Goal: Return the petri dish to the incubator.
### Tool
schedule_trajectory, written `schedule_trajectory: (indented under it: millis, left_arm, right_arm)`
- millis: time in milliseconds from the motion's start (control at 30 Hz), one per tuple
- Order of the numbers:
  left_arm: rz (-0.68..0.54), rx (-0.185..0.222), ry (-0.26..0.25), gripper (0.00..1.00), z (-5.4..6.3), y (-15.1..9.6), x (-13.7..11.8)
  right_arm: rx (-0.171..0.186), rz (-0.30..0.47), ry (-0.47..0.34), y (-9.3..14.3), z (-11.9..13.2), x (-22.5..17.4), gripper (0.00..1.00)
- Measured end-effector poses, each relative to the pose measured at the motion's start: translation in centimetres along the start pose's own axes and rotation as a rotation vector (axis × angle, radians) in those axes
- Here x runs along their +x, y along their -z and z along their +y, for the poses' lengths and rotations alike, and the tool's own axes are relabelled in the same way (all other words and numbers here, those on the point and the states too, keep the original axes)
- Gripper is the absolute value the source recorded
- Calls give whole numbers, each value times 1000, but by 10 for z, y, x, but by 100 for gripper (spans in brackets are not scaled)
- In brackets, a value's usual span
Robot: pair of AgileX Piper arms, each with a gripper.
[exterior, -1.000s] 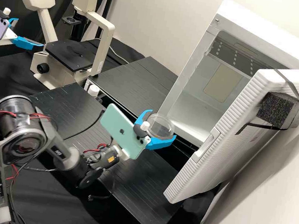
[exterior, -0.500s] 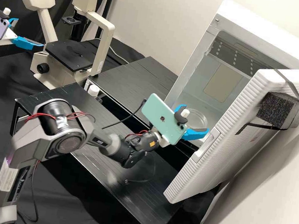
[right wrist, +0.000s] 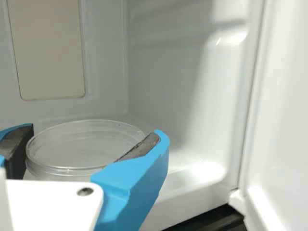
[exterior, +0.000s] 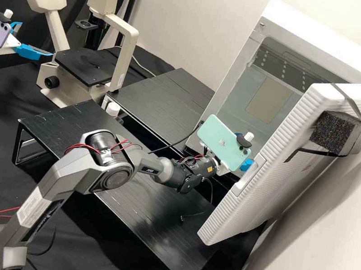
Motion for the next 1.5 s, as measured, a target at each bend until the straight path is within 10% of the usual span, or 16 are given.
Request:
schedule_trajectory:
  millis: [833, 867, 1500]
  left_arm:
    - [0, 0, 0, 100, 0, 0, 0]
    - [0, 0, 0, 100, 0, 0, 0]
    - [0, 0, 0, 100, 0, 0, 0]
  right_arm:
    - [-23, -25, 38, 6, -30, 36, 0]
    - [-23, -27, 40, 5, -31, 37, 100]
    - [-57, -27, 48, 1, -37, 36, 100]
